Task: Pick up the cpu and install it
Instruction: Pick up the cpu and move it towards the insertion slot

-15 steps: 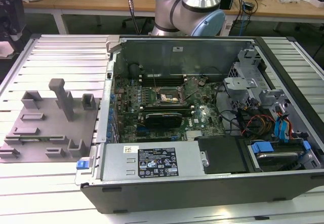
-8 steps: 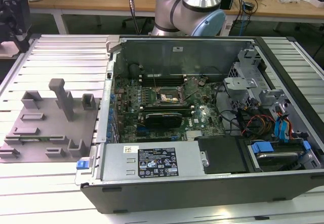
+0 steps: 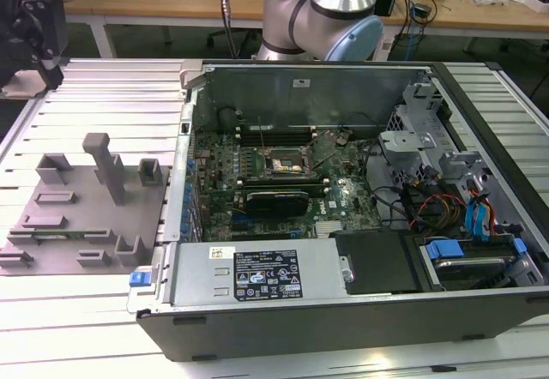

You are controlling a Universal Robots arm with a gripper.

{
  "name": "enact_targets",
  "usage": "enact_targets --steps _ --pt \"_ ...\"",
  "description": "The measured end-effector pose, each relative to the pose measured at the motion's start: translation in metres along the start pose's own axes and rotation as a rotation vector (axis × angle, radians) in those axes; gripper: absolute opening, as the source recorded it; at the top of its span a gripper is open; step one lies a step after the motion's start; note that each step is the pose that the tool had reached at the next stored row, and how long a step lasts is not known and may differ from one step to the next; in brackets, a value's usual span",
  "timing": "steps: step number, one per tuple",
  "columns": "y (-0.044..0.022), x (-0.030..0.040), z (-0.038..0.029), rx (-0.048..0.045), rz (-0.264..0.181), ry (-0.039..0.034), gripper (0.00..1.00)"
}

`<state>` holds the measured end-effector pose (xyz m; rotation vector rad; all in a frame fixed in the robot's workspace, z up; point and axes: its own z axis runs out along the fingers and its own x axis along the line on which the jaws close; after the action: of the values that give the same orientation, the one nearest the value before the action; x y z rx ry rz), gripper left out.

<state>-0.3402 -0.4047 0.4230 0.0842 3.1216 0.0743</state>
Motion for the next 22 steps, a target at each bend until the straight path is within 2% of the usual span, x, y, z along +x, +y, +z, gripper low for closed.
enact_targets --steps 5,8,19,22 --pt "0.0005 -0.0088 0.0002 0.0000 0.000 0.0000 0.55" --pt "0.0010 -0.0188 0.0004 0.0000 0.000 0.0000 0.55" --pt "0.0023 -0.0429 0.0009 0.0000 0.000 0.0000 0.55" --pt "0.0029 -0.0543 0.0010 0.0000 0.000 0.0001 0.55"
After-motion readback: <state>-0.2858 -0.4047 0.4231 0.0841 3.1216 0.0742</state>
